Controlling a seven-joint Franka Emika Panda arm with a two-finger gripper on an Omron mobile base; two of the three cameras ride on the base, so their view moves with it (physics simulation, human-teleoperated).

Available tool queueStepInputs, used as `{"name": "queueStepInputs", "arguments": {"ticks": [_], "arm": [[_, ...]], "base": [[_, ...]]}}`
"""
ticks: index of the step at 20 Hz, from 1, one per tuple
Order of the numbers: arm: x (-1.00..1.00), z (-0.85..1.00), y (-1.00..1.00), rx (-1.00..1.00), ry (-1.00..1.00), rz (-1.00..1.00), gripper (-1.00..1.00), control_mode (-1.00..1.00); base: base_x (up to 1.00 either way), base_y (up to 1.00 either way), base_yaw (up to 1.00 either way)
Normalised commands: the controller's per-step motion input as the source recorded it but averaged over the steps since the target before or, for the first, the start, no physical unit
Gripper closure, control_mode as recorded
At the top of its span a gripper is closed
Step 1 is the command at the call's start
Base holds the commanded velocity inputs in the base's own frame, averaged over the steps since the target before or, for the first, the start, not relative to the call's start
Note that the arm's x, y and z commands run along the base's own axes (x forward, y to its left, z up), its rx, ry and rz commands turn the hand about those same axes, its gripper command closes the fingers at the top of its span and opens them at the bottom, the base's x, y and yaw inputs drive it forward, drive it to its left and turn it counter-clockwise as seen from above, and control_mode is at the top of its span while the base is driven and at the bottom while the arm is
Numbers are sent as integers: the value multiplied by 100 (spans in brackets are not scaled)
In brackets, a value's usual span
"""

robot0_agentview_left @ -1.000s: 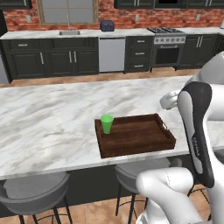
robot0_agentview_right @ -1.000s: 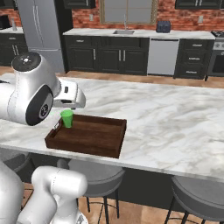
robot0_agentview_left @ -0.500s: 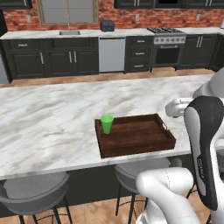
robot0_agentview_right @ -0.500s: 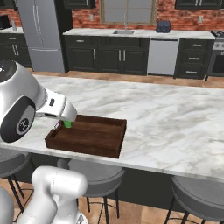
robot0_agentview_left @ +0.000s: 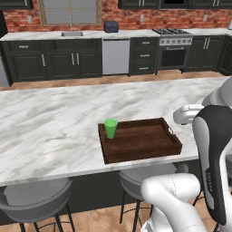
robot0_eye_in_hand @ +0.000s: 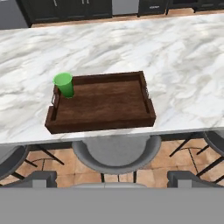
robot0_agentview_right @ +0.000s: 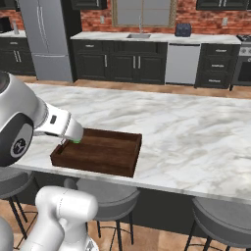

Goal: There is a tray on the dining counter. Grab the cup, mug, and pitcher and place them on the tray. The pitcher may be placed next to the tray if it cannot fit the tray.

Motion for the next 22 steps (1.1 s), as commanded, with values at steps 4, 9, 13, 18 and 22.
{"name": "queueStepInputs", "arguments": {"ticks": [4,9,13,18,22], "arm": [[0,3,0,0,0,0,-100,-100],[0,0,0,0,1,0,-100,-100],[3,0,0,0,1,0,-100,-100],[5,0,0,0,0,3,-100,-100],[7,0,0,0,3,2,-100,-100]], "base": [[0,0,0],[0,0,0],[0,0,0],[0,0,0],[0,0,0]]}}
